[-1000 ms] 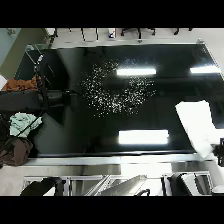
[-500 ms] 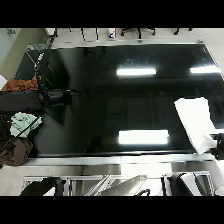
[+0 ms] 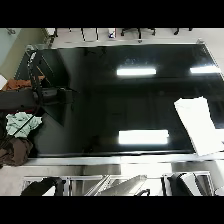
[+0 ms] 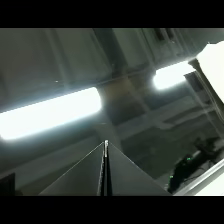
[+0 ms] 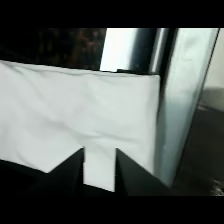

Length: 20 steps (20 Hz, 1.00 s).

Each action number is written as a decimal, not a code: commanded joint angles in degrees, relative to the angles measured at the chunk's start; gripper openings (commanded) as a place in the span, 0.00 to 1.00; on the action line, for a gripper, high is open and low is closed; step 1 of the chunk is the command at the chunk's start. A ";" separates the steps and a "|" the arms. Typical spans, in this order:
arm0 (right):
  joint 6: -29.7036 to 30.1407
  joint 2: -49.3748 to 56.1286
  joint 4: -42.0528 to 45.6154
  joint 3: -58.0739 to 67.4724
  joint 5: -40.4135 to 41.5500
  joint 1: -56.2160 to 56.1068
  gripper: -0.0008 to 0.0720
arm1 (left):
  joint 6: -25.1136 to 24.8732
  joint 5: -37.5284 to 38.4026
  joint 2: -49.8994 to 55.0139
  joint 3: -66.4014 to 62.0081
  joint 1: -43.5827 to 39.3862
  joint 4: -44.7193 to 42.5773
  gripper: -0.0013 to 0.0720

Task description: Fold the shirts.

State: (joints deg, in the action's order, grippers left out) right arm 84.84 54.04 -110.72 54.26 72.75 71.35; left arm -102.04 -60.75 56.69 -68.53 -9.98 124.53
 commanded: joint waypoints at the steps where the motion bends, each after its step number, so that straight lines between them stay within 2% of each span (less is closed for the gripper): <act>1: 4.76 -0.20 -13.38 3.15 -1.22 -6.78 0.09 | 0.02 -0.39 -0.39 -0.07 1.81 0.07 0.04; 2: 5.79 -0.17 -17.75 3.17 -2.43 -11.13 0.04 | 0.02 0.17 -0.90 -0.07 1.81 -0.02 0.04; 5: 7.93 0.07 -19.12 3.15 -6.16 -31.78 0.04 | 2.75 0.81 -3.08 -0.07 1.79 0.02 0.04; 7: 8.15 0.28 -16.57 3.02 -10.38 -50.45 0.04 | 4.50 -1.73 -3.87 -0.02 1.16 -0.04 0.04; 9: 6.01 0.79 -11.72 2.73 -18.99 -70.58 0.04 | 5.88 -3.45 -3.82 0.55 -1.16 -0.04 0.04; 11: 3.08 2.10 -7.82 2.73 -25.03 -83.25 0.04 | 6.38 -2.62 -3.78 2.69 -3.54 -0.04 0.03; 13: 2.45 3.37 -7.39 2.73 -26.73 -88.30 0.04 | 6.60 -2.45 -3.78 3.89 -4.92 -0.04 0.03; 20: 2.14 4.09 -7.98 2.73 -24.81 -89.07 0.04 | 6.60 -2.25 -3.82 3.98 -4.74 -0.02 0.04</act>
State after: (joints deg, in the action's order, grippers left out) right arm 87.35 57.82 -118.89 57.01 48.31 -16.27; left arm -95.55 -63.02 52.88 -64.71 -14.59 124.55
